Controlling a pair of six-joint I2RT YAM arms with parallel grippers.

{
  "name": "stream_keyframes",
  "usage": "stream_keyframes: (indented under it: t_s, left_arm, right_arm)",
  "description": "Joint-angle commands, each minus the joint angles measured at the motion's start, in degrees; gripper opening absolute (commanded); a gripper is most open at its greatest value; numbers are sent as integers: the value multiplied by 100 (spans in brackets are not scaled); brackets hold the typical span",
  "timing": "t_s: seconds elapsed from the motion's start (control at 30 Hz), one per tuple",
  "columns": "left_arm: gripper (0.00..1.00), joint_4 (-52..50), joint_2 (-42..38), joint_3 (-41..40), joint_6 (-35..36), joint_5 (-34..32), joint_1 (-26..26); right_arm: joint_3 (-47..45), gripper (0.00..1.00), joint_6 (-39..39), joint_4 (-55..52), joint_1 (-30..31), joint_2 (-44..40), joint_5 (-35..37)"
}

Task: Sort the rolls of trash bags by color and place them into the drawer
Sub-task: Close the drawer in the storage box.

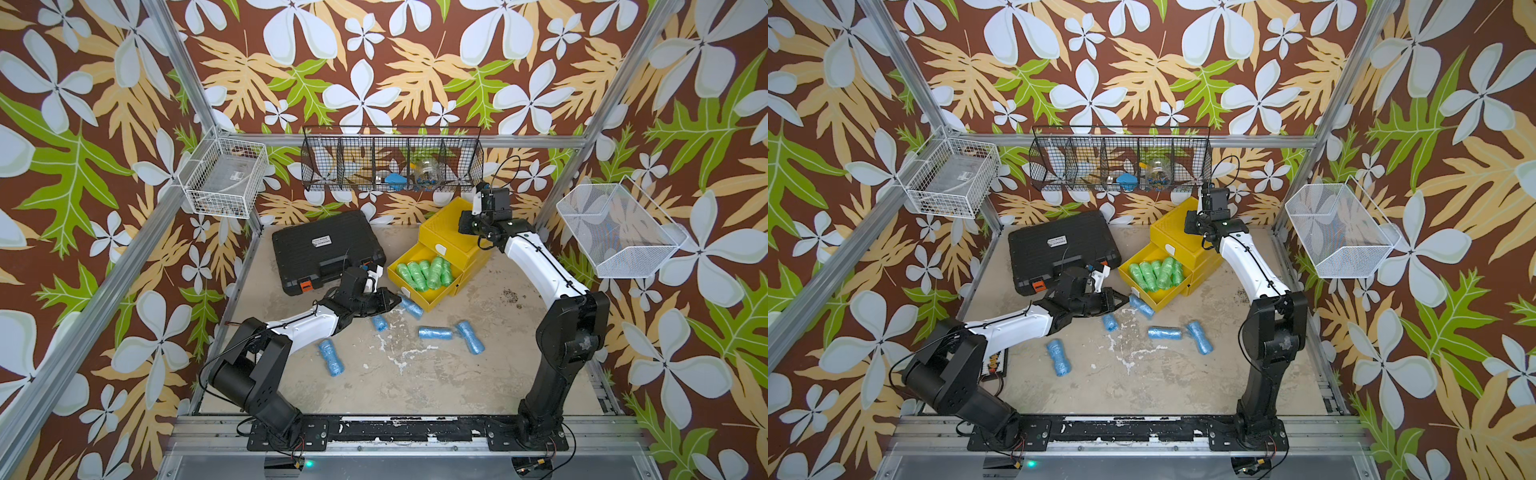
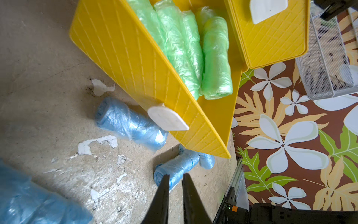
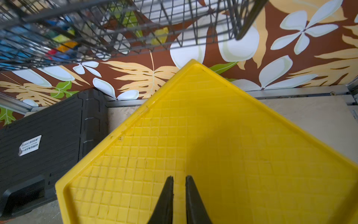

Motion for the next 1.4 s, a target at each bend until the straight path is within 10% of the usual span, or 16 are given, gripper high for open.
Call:
stream_keyframes:
  t_s: [0.0,1.37]
  left_arm:
    - [18,172,166,138,42,44,-4]
    - [18,472,2561,3036,-701,73,-380]
  right_arm:
    - [-191,16,25,152,3,-51,-11]
    - [-1822,16,59,614,-3,-212,-206]
